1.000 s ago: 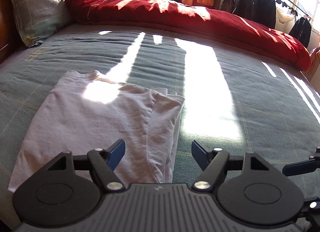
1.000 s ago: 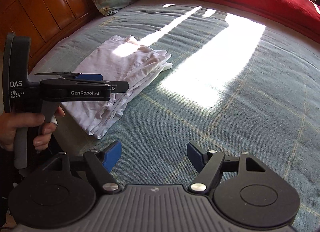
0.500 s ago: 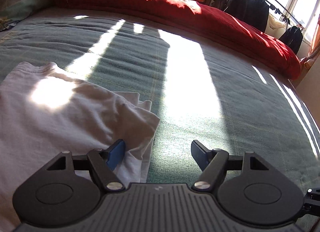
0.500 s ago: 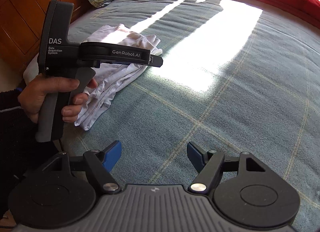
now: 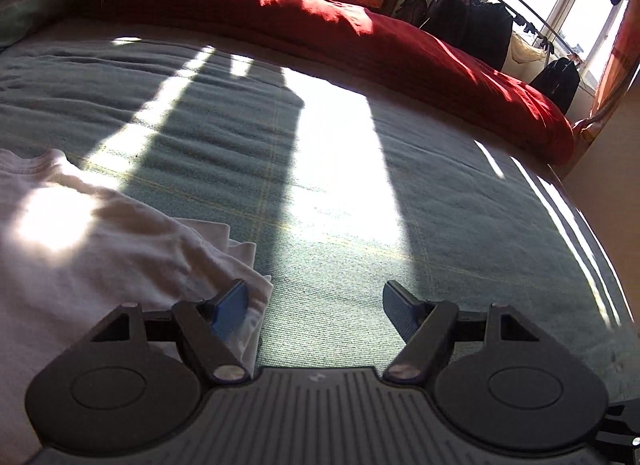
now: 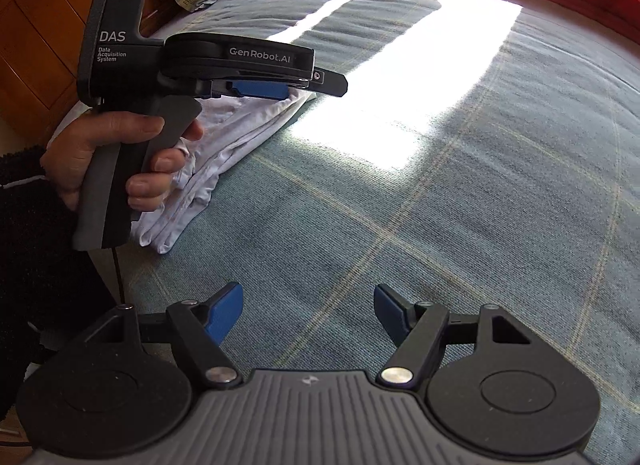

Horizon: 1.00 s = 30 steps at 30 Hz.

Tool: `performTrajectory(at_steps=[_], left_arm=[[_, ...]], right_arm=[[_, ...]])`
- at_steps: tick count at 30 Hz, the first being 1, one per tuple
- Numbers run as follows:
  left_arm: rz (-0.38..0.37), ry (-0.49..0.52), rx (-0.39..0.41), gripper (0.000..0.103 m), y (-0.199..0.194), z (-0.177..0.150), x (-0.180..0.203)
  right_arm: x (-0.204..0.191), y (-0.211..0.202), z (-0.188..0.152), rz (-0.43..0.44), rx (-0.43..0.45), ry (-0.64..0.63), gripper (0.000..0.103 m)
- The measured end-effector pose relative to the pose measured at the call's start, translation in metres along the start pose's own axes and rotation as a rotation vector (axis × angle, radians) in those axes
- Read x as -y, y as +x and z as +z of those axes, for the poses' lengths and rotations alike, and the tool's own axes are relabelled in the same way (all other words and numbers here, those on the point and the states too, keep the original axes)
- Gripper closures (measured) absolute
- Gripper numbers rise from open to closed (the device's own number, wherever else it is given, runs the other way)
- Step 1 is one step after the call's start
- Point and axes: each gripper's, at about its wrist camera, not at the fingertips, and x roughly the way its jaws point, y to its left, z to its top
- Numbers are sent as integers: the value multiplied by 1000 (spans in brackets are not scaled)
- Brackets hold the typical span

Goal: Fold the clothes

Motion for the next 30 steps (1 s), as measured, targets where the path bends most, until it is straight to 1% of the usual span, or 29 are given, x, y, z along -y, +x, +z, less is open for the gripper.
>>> performTrajectory(at_steps=[2, 3, 6, 8, 9, 10, 11, 13, 14, 19, 21, 23, 25, 27, 29, 30], left_arm=[[27, -17, 22, 29, -2, 7, -6], [34, -47, 31, 29, -3, 11, -13], [10, -151, 48, 29, -3, 19, -34], [0, -201, 34, 29, 3, 21, -44], [-13, -217, 12, 29, 9, 21, -47], [-22, -220, -13, 29, 15, 20, -49], [-17, -214, -22, 28, 19, 18, -49], [-6, -190, -27, 28, 20, 17, -46], [-4, -196, -26, 28, 16, 18, -45], [23, -174, 25, 28, -38, 10, -35], [39, -164, 39, 27, -61, -2, -30], [55, -173, 59, 24, -84, -21, -26], [74, -174, 75, 24, -102, -43, -20], [89, -153, 72, 23, -111, -64, -12], [109, -124, 52, 23, -112, -82, -3], [110, -126, 35, 23, -109, -89, -1]], right_arm=[[2, 2, 0, 4, 1, 10, 27], [3, 2, 0, 7, 0, 15, 27], [6, 5, -2, 13, -6, 24, 27], [8, 6, -2, 14, -6, 36, 27], [9, 7, -1, 15, -5, 43, 27], [10, 7, -1, 15, -5, 49, 27], [11, 9, -1, 18, -9, 50, 27], [10, 10, -2, 20, -16, 49, 27], [9, 11, -2, 19, -19, 47, 27], [9, 5, 0, 23, -4, 46, 27], [9, 2, 1, 27, 3, 50, 27], [8, 2, 0, 32, 3, 50, 27], [7, 1, -2, 36, 2, 50, 27], [4, 1, -3, 41, 1, 52, 27], [2, -1, -4, 42, -1, 49, 27], [1, -3, -4, 39, 2, 49, 27]])
